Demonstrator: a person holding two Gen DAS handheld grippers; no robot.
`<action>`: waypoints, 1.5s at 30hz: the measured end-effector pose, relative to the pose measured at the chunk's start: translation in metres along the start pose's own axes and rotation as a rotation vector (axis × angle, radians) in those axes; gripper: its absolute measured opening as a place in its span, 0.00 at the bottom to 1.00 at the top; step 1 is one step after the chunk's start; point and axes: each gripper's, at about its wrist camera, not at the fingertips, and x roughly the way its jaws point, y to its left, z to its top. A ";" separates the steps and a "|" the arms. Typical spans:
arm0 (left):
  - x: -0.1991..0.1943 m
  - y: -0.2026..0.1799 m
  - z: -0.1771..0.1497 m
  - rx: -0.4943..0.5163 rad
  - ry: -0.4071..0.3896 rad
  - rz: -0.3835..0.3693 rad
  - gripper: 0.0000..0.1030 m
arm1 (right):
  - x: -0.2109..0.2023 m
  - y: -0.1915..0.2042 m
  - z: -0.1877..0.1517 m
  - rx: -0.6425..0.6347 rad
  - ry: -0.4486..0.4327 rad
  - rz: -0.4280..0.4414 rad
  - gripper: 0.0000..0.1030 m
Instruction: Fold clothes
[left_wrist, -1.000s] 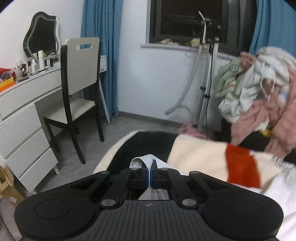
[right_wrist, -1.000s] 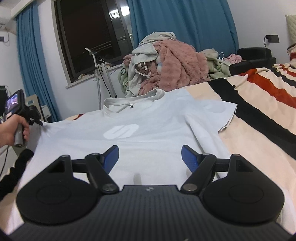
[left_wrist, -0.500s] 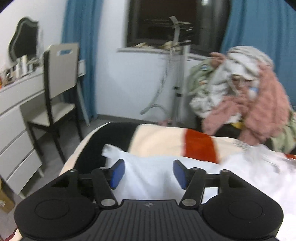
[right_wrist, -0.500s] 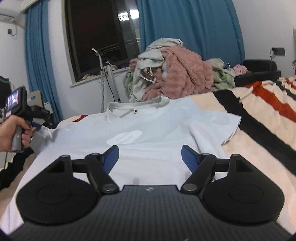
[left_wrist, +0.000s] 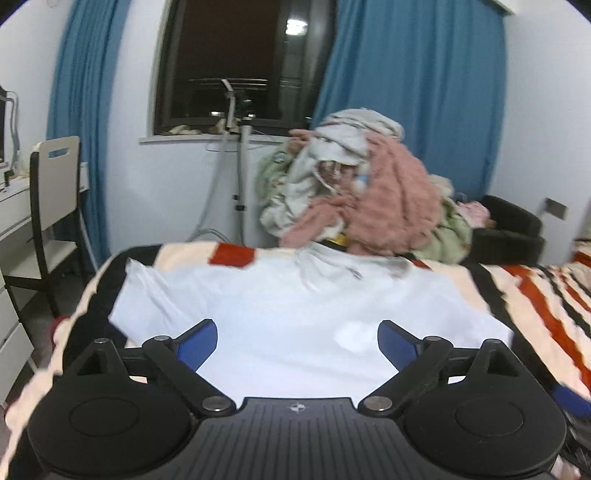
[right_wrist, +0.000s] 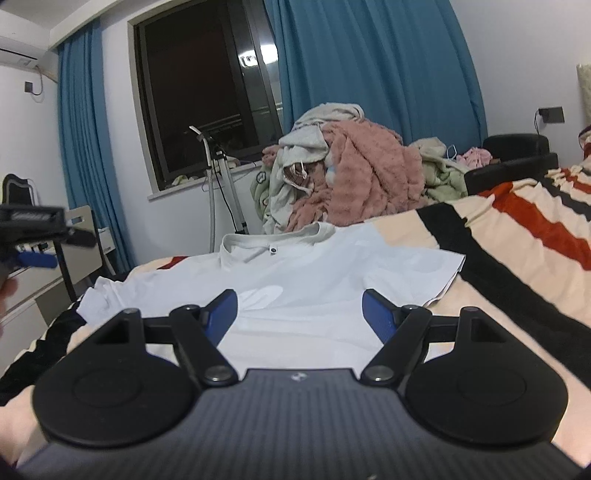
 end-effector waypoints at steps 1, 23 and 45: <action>-0.010 -0.006 -0.008 0.008 -0.002 -0.004 0.94 | -0.004 0.000 0.000 -0.004 -0.006 0.000 0.74; -0.061 0.010 -0.054 0.074 0.009 -0.011 0.97 | -0.058 0.011 0.027 -0.046 0.002 -0.113 0.74; -0.058 -0.045 -0.065 0.022 -0.003 -0.076 0.99 | 0.009 -0.106 0.092 0.274 0.094 -0.179 0.68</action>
